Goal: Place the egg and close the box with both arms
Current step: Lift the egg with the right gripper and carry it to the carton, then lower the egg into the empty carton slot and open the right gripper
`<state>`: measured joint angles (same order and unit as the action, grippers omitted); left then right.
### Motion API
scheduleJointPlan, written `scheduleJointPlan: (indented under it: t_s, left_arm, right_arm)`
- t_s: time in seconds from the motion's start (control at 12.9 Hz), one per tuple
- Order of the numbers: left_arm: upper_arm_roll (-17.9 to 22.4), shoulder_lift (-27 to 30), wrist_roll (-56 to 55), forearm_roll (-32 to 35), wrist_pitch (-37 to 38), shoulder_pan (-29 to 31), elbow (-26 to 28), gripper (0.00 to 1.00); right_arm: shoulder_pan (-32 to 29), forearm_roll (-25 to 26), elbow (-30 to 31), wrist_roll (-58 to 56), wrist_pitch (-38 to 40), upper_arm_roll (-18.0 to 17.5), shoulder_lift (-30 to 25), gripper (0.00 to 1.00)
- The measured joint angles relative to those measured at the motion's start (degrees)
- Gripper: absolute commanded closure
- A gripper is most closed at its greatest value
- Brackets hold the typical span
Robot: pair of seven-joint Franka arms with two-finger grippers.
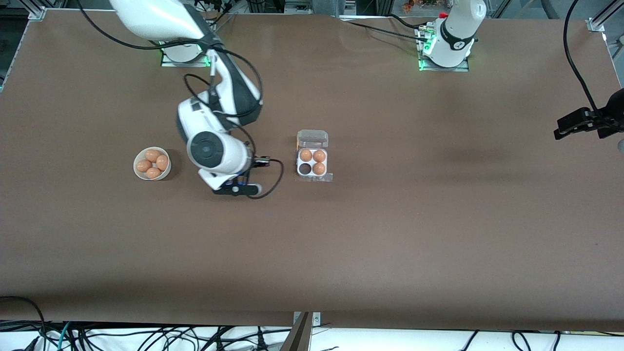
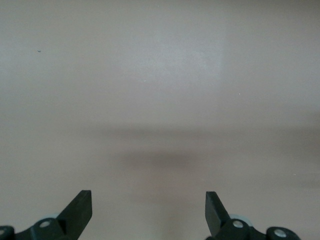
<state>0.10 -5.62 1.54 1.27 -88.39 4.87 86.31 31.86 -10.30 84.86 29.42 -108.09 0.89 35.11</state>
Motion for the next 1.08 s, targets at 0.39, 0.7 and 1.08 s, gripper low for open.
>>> scheduleJointPlan:
  t_s: [0.39, 0.7, 1.08]
  left_arm:
    - [0.00, 0.00, 0.00, 0.00, 0.00, 0.01, 0.00, 0.00]
    - [0.00, 0.00, 0.00, 0.00, 0.00, 0.01, 0.00, 0.00]
    - [0.00, 0.00, 0.00, 0.00, 0.00, 0.02, 0.00, 0.00]
  right_arm:
    - [5.42, -2.89, -5.73, 7.20, -0.62, 0.05, 5.14, 0.92]
    - [6.98, -3.64, -6.72, 8.64, -4.76, 0.03, 7.10, 0.92]
    - [8.86, -4.51, -7.38, 9.05, -8.89, -0.21, 10.02, 0.91]
